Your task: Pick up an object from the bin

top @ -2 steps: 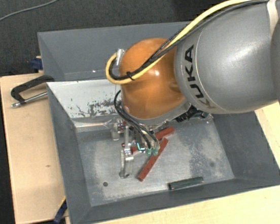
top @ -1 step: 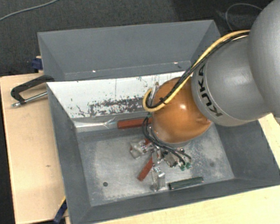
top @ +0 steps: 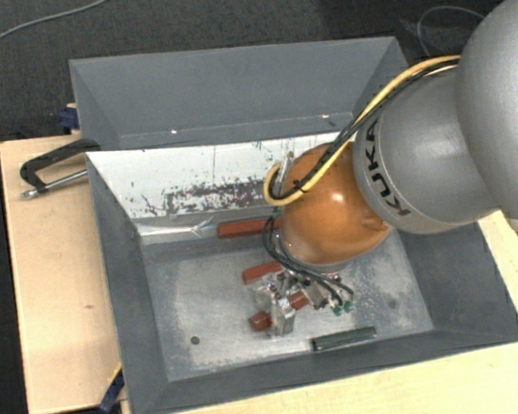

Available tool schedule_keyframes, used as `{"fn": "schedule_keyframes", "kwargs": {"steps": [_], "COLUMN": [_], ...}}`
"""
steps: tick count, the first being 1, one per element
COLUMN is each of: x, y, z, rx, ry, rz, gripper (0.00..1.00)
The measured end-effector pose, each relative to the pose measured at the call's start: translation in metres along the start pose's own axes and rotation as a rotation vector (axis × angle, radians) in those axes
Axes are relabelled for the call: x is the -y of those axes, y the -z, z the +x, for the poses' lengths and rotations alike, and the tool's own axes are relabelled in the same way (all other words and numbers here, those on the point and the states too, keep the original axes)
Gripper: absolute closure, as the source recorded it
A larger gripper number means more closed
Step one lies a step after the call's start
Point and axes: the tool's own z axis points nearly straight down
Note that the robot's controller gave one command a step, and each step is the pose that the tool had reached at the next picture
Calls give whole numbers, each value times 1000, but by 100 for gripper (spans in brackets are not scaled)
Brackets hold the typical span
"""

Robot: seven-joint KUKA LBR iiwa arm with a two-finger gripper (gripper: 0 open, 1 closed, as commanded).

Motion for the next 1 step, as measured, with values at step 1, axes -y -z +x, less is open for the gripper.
{"fn": "schedule_keyframes", "kwargs": {"steps": [1], "x": [-3], "y": [187], "z": [-17], "rx": [10], "ry": [397], "rz": [4], "gripper": [100]}}
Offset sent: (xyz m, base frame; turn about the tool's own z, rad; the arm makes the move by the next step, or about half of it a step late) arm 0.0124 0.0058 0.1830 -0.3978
